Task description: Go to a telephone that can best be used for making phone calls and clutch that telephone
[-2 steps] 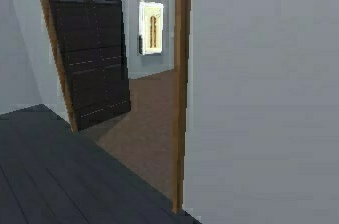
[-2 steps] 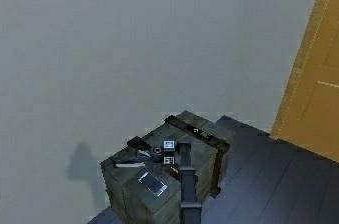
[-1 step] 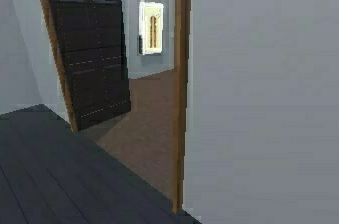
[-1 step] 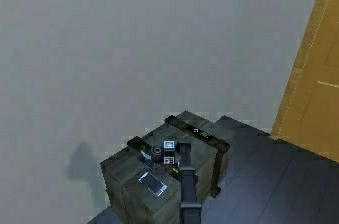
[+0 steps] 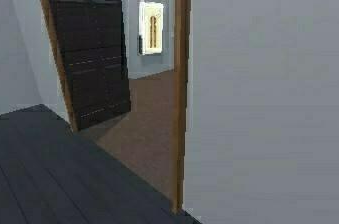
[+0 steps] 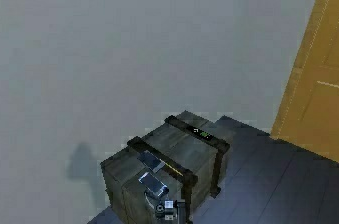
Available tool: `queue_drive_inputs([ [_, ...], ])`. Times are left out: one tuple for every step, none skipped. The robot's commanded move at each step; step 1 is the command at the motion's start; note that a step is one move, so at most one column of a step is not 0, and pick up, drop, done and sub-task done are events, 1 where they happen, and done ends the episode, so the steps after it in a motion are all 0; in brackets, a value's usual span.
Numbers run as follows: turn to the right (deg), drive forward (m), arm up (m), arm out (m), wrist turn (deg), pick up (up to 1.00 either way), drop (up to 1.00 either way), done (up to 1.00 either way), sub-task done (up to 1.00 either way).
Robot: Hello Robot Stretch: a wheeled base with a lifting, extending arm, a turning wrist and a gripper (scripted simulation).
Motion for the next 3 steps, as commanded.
queue_drive_inputs([
  [0.0, 0.0, 0.0, 0.0, 0.0, 1.0, 0.0, 0.0, 0.0],
  [0.0, 0.0, 0.1, 0.0, 0.0, 0.0, 0.0, 0.0, 0.0],
  [0.0, 0.0, 0.0, 0.0, 0.0, 0.0, 0.0, 1.0, 0.0],
])
